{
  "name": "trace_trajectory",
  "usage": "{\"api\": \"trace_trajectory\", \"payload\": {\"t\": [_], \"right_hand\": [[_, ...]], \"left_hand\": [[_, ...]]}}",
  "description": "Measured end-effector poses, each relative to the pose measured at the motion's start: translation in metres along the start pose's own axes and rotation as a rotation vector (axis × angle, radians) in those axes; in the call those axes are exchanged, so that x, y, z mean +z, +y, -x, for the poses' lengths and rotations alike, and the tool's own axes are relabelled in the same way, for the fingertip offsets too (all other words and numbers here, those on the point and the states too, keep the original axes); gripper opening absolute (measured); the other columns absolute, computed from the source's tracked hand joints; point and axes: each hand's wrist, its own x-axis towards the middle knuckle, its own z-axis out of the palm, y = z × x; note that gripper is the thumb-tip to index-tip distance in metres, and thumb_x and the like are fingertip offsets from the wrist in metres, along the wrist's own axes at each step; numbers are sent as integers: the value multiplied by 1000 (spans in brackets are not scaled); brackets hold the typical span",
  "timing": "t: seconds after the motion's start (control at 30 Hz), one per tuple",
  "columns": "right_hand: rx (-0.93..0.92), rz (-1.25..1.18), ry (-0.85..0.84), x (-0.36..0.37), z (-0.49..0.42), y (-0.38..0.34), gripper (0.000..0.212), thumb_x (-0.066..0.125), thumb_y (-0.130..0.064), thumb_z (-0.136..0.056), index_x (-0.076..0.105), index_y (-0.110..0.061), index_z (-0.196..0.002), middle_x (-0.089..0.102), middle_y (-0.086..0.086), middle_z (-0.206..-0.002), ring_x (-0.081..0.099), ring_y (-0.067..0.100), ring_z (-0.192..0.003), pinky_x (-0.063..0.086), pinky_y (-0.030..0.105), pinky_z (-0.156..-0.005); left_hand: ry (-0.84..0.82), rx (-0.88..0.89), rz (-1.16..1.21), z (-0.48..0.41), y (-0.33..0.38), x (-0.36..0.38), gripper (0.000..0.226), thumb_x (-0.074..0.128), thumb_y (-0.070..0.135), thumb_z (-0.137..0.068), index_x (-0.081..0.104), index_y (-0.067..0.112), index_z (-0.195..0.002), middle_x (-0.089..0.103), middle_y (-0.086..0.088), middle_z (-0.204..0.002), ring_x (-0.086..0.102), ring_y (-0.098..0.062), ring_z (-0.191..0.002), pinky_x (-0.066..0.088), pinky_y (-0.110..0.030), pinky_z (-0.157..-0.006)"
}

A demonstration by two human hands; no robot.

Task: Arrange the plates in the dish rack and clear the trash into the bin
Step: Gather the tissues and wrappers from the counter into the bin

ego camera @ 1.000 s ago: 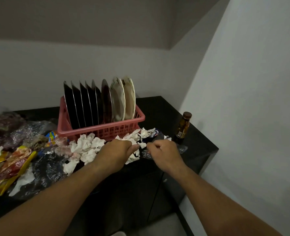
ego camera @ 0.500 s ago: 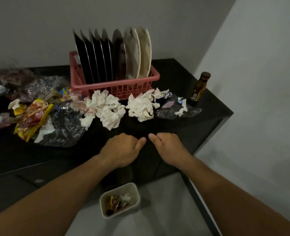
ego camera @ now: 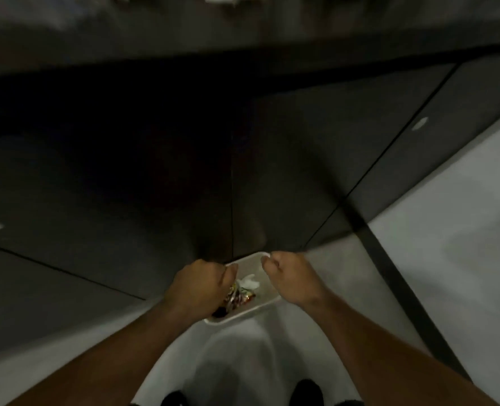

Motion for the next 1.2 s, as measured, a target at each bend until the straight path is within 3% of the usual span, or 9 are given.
{"api": "trace_trajectory", "payload": {"t": [0.13, 0.27, 0.37, 0.43, 0.53, 0.7, 0.8, 0.93, 1.2], "right_hand": [[-3, 32, -181, 79, -56, 51, 39, 55, -37, -96, 45, -28, -59, 49, -9, -64, 51, 13, -65, 35, 25, -59], [35, 140, -386, 147, -96, 90, 17, 61, -39, -93, 62, -22, -94, 65, 0, -99, 62, 20, -88, 53, 36, -77], [47, 177, -451, 167, -112, 111, 33, 67, -34, -90, 59, -26, -122, 60, 1, -124, 60, 21, -103, 53, 38, -89], [50, 132, -458, 167, -120, 121, 35, 67, -30, -92, 61, -27, -126, 61, 0, -128, 62, 17, -101, 54, 29, -83], [51, 99, -419, 150, -120, 128, 27, 64, -23, -94, 68, -26, -121, 66, -2, -122, 60, 8, -86, 45, 13, -64], [85, 34, -273, 104, -97, 129, 18, 60, -15, -96, 72, -26, -101, 67, -8, -112, 61, 6, -91, 48, 17, -73], [66, -48, -236, 72, -75, 122, 22, 59, -16, -97, 70, -25, -114, 65, -8, -119, 57, 1, -92, 42, 13, -75], [66, -110, -159, 18, -39, 90, 21, 59, -20, -97, 71, -26, -113, 66, -12, -115, 60, 0, -95, 42, 11, -75], [13, -105, -29, -172, 49, -22, 12, 61, -28, -96, 70, -31, -104, 68, -16, -96, 62, -2, -86, 50, 16, -73]], "left_hand": [[-23, -27, -28, -15, -45, 75, 49, 42, 41, -98, 43, 22, -53, 63, -6, -66, 58, -21, -62, 38, -32, -58], [-59, -73, -23, -30, -80, 133, 51, 43, 44, -98, 43, 28, -49, 46, 5, -48, 47, -8, -47, 32, -24, -49], [-84, -78, -26, -47, -97, 160, 48, 44, 40, -97, 44, 29, -50, 48, 4, -52, 49, -9, -50, 33, -24, -50], [-101, -71, -20, -62, -102, 174, 43, 44, 39, -96, 48, 29, -54, 52, 6, -57, 52, -9, -56, 40, -27, -53], [-149, -44, 26, -85, -98, 195, 32, 42, 35, -97, 60, 25, -72, 63, 7, -75, 60, -14, -73, 47, -32, -67], [-378, -108, 281, -101, -88, 210, 30, 34, 28, -100, 58, 28, -119, 53, 9, -130, 48, -10, -121, 35, -26, -102], [-324, -144, 275, -93, -81, 185, 36, 36, 26, -101, 56, 26, -130, 52, 9, -138, 46, -9, -126, 29, -16, -96], [-205, -101, 284, -72, -43, 119, 23, 46, 20, -97, 69, 22, -100, 68, 0, -109, 60, -13, -99, 45, -26, -86], [-65, 283, 140, -15, 131, -82, 31, 38, 49, -86, 64, 33, -88, 56, 21, -84, 55, 3, -78, 48, -22, -65]]}}
